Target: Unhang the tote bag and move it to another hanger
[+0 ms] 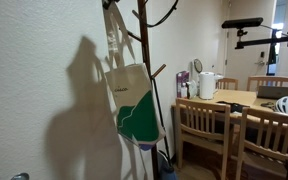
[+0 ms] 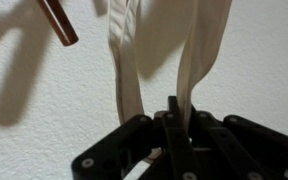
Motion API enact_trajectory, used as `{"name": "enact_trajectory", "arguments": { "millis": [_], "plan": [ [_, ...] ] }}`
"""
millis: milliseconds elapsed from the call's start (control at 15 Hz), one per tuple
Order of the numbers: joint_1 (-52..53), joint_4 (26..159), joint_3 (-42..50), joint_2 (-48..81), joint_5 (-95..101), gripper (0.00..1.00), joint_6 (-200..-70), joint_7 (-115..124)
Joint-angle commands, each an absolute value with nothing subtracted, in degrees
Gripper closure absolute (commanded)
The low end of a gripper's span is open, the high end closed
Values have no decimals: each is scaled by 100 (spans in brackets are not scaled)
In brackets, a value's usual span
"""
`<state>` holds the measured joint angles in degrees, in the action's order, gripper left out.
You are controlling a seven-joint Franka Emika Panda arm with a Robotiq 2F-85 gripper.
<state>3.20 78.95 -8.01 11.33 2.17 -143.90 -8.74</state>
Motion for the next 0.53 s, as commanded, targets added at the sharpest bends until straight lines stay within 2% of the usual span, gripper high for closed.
{"name": "enact_trajectory", "arguments": {
  "millis": [0, 333, 467],
  "plan": [
    [54, 7821, -946, 1182, -461, 94, -13830, -1973],
    [-228, 8131, -892, 997, -1115, 94, -13150, -2965],
    [-95, 7989, -816, 1191, -887, 93, -13302, -2612]
  ]
}}
